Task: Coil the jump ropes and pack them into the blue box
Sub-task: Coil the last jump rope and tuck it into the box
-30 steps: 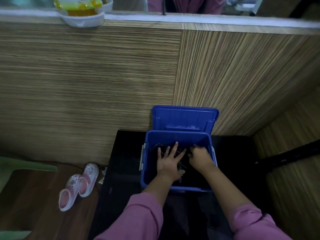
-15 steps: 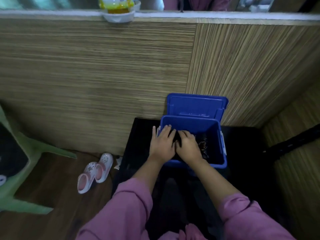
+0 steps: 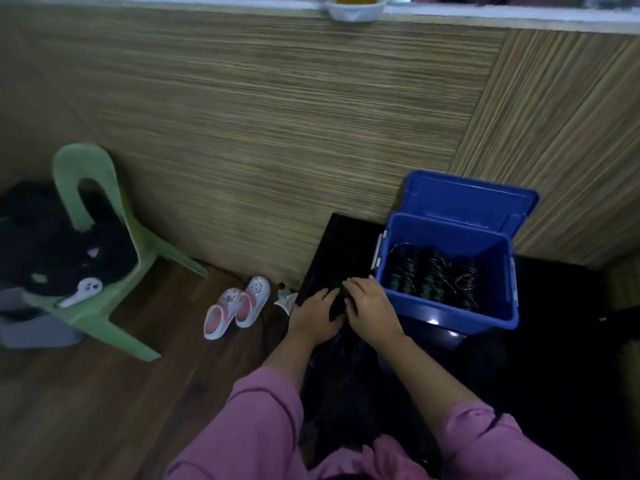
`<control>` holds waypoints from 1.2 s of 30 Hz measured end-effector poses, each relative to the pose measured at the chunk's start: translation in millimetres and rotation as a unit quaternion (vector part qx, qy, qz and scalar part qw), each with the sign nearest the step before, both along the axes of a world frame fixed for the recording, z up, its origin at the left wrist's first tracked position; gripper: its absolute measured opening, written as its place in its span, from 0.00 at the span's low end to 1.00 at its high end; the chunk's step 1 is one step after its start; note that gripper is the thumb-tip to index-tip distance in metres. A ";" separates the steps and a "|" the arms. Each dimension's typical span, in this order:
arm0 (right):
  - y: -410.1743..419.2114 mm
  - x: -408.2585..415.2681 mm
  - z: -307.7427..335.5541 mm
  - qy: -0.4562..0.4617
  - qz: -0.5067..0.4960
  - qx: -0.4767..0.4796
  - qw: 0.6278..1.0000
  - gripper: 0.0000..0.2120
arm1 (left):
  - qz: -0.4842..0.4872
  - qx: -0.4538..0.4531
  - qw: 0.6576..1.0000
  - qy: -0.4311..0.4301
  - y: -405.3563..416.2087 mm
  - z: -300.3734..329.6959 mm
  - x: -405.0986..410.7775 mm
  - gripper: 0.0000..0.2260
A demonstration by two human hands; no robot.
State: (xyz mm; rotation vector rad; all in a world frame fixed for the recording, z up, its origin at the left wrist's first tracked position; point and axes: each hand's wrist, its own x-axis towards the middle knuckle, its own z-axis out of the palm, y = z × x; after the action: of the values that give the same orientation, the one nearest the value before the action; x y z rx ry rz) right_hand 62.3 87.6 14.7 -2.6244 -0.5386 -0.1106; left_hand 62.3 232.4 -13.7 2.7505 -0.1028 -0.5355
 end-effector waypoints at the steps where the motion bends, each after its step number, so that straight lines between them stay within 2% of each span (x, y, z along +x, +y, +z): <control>1: 0.1 -6.1 -7.8 0.000 0.008 -0.014 1.000 0.16 | -0.004 -0.009 1.000 0.015 1.1 -3.5 -4.5 0.29; 4: -0.8 -22.1 -21.9 0.030 0.034 -0.032 0.998 0.17 | -0.013 -0.021 0.998 0.050 1.0 -10.6 -16.0 0.28; 7: -1.7 -32.9 -27.1 0.123 0.039 -0.053 0.990 0.21 | -0.020 0.004 0.998 0.066 -0.4 -16.4 -22.7 0.28; 9: -6.0 -37.4 -33.7 0.178 0.014 -0.085 0.980 0.23 | -0.016 0.025 0.997 0.075 -1.1 -20.5 -24.4 0.28; 12: -11.6 -44.7 -41.4 0.207 -0.028 -0.088 0.974 0.23 | 0.004 0.030 0.996 0.080 -1.3 -24.4 -27.9 0.27; 17: -15.4 -51.5 -44.1 0.284 -0.112 0.029 0.952 0.27 | 0.033 -0.044 0.995 0.085 -5.4 -31.4 -35.2 0.24; 19: -19.0 -49.1 -43.0 0.324 -0.111 0.070 0.937 0.28 | 0.068 -0.094 0.990 0.079 -10.3 -33.9 -36.7 0.24; 22: -25.2 -46.1 -41.2 0.327 -0.111 0.092 0.934 0.29 | 0.122 -0.137 0.981 0.068 -20.6 -34.5 -39.4 0.22; 27: -30.4 -46.2 -41.4 0.329 -0.125 0.119 0.929 0.24 | 0.261 -0.226 0.937 0.057 -35.4 -26.9 -35.3 0.17; 31: -32.3 -47.3 -43.0 0.326 -0.117 0.129 0.929 0.19 | 0.325 -0.313 0.879 0.153 -37.4 -22.9 -29.1 0.18; 36: -31.1 -50.8 -48.1 0.360 -0.079 0.091 0.925 0.34 | 0.347 -0.367 0.835 0.218 -37.6 -21.0 -31.9 0.20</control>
State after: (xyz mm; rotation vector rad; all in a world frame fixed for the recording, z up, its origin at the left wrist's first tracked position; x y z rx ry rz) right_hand 11.5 56.5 -33.4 -2.2900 -0.0504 0.6944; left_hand 30.4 194.8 -34.7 1.6845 0.6402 -0.6953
